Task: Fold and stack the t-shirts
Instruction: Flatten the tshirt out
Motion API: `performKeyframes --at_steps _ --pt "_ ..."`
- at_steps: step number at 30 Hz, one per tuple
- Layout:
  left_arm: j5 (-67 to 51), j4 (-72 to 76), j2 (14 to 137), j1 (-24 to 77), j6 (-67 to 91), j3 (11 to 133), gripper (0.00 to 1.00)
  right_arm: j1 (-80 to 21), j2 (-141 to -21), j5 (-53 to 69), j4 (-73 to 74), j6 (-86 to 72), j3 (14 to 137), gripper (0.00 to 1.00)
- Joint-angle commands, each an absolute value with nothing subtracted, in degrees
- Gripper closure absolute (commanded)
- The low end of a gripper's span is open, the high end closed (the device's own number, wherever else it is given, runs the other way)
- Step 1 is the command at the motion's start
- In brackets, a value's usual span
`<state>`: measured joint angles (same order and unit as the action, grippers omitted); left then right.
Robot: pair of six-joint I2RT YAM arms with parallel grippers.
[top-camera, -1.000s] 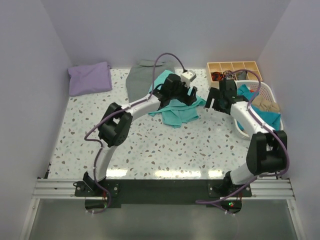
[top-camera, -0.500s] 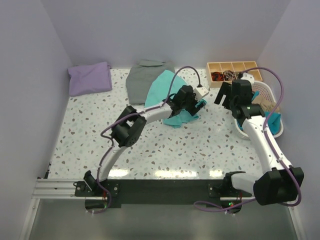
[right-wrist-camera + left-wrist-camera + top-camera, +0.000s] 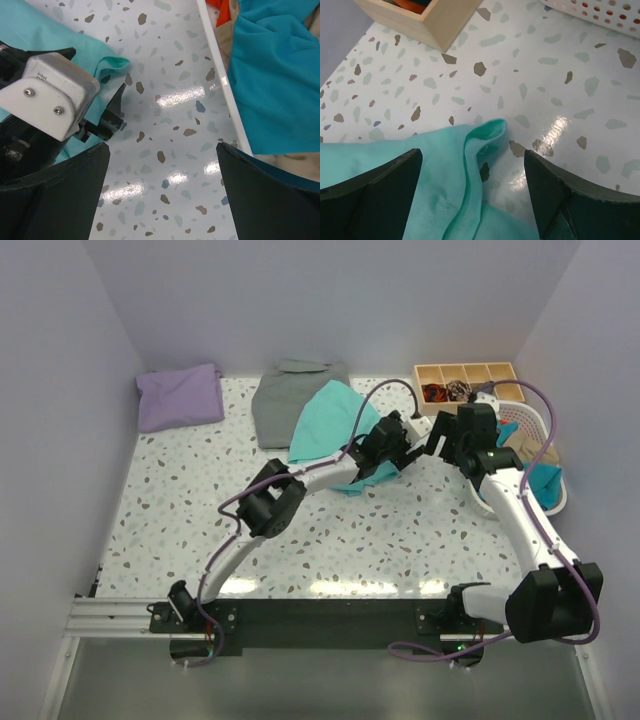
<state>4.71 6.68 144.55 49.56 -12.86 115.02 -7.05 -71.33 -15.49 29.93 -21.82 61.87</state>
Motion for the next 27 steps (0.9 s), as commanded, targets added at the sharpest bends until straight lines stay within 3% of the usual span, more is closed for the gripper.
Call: performKeyframes --at_steps 1,4,5,7,9,17,27 --pt "9.14 11.6 148.7 49.66 -15.37 120.67 0.15 -6.94 -71.19 -14.94 29.0 -22.59 61.26 0.07" --pt "10.37 10.64 151.17 49.57 -16.34 123.31 0.27 -6.86 -70.67 -15.82 29.09 -22.5 61.0 0.07" --pt "10.63 10.72 151.35 49.66 -16.52 123.66 0.38 -6.86 -70.49 -15.99 29.18 -22.33 61.0 0.07" --pt "11.07 11.24 151.17 49.66 -16.44 123.23 0.5 -6.86 -69.96 -16.7 29.35 -22.41 60.91 0.07" --pt "11.95 12.56 149.52 49.66 -16.26 120.86 1.0 -6.86 -69.52 -16.87 29.18 -22.41 60.82 0.07" --pt "14.76 16.43 139.67 49.66 -15.29 112.87 1.0 -6.86 -67.86 -17.23 28.83 -23.2 59.16 0.07" --pt "21.79 14.68 113.07 49.66 -12.66 99.25 1.0 -6.94 -66.1 -9.43 26.82 -23.12 53.62 0.09"
